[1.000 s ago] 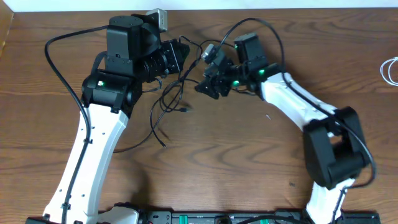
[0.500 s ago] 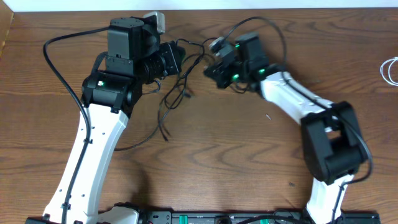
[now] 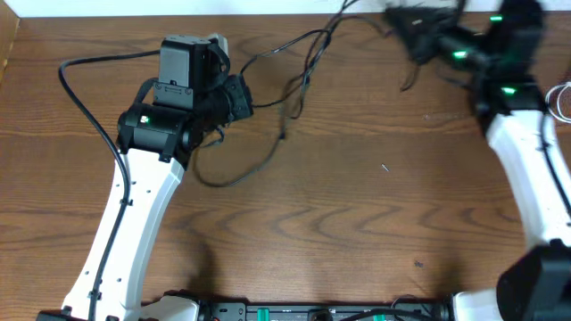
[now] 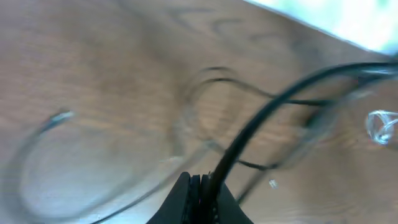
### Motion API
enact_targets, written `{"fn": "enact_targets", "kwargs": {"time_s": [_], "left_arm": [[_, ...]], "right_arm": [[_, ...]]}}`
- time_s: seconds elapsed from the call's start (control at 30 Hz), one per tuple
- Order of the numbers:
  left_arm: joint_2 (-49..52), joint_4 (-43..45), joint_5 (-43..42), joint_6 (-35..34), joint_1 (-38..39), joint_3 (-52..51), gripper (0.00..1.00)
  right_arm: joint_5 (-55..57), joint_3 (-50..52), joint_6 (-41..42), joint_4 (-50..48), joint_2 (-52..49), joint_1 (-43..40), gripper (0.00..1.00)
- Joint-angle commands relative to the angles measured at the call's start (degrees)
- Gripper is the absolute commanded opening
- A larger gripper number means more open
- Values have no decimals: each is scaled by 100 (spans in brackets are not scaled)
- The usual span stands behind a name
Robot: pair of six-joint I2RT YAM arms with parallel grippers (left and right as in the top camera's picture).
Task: Untangle cables
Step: 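Drag a black cable to the upper right with the right gripper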
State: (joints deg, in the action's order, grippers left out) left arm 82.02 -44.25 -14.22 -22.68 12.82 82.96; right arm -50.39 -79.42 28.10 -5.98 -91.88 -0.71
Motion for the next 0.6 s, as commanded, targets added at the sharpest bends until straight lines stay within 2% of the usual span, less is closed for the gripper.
{"fn": "enact_targets", "kwargs": {"time_s": [0.0, 0.13, 0.2, 0.37, 0.57], "left_arm": [[173, -308, 634, 122, -26, 35, 7], [374, -527, 732, 271, -26, 35, 7], [437, -546, 743, 271, -26, 35, 8], [468, -481, 741, 271, -26, 35, 7], [468, -282, 658, 269, -24, 35, 8]], "right_arm": [[-192, -39, 999, -24, 181, -468, 1], [-63, -39, 1556, 184, 190, -1073, 1], [229, -39, 1539, 501, 186, -1309, 1], [752, -39, 868, 1397, 140, -1510, 1], [826, -39, -85, 2096, -87, -1303, 1]]}}
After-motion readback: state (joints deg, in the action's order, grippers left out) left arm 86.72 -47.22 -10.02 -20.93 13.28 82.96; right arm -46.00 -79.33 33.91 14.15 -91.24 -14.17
